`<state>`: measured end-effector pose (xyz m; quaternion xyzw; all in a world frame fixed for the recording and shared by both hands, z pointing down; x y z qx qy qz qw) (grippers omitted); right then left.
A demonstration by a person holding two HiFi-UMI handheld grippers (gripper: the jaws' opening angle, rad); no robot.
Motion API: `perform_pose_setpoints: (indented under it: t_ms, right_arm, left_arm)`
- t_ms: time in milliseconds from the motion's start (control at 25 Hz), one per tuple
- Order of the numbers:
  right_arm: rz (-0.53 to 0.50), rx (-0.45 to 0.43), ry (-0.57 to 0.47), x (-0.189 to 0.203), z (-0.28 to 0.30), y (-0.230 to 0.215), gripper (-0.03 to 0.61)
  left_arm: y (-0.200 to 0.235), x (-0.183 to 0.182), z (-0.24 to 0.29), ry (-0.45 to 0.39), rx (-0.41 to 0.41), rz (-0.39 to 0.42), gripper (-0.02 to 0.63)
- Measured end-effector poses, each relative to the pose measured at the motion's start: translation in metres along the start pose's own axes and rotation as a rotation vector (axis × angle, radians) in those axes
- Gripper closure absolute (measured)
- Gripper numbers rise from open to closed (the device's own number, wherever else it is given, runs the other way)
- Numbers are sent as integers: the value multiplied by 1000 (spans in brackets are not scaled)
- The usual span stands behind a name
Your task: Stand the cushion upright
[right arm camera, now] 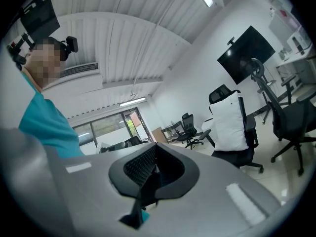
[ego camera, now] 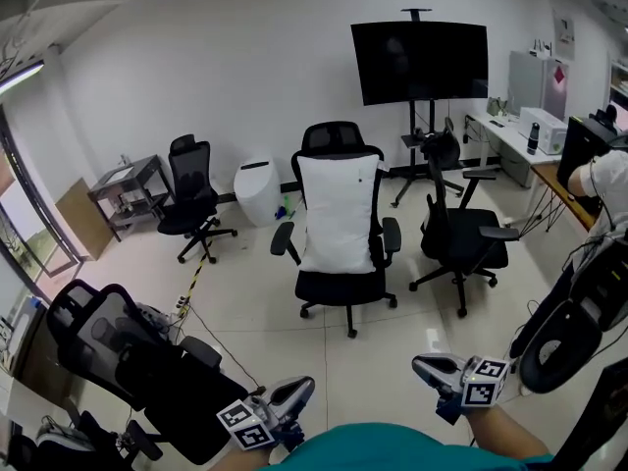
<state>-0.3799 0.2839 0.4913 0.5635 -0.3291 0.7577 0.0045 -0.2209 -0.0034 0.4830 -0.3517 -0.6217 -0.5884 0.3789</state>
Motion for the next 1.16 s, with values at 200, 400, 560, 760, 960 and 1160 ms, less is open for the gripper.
perform_pose_setpoints:
  t_ms: [200, 400, 560, 760, 960, 1160]
  right_arm:
    - [16, 70, 12, 21, 33, 20, 578]
    - [-10, 101, 42, 28, 57, 36, 578]
    - [-28, 122, 43, 23, 60, 45, 578]
    - [-34, 133, 57, 28, 56, 52, 578]
    - [-37, 142, 55, 29, 52, 54, 578]
    - [-50, 153, 55, 27, 50, 54, 578]
  left_arm:
    - [7, 1, -40, 17, 4, 24, 603]
    - [16, -3, -62, 6, 9, 15, 603]
    - [16, -2, -68, 15, 28, 2, 603]
    - [13, -2, -73, 7, 38, 4, 603]
    - [11, -2, -73, 6, 41, 7, 603]
    - [12, -5, -73, 7, 45, 11, 603]
Point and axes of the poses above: the fingertips, and each gripper's own axes: z forward along the fingers, y to its left, x out of its underside, the point moved 7 cm from there along -z, backward along the fingers, and after that the axes turned 9 degrees about y, right-handed, at the moved point
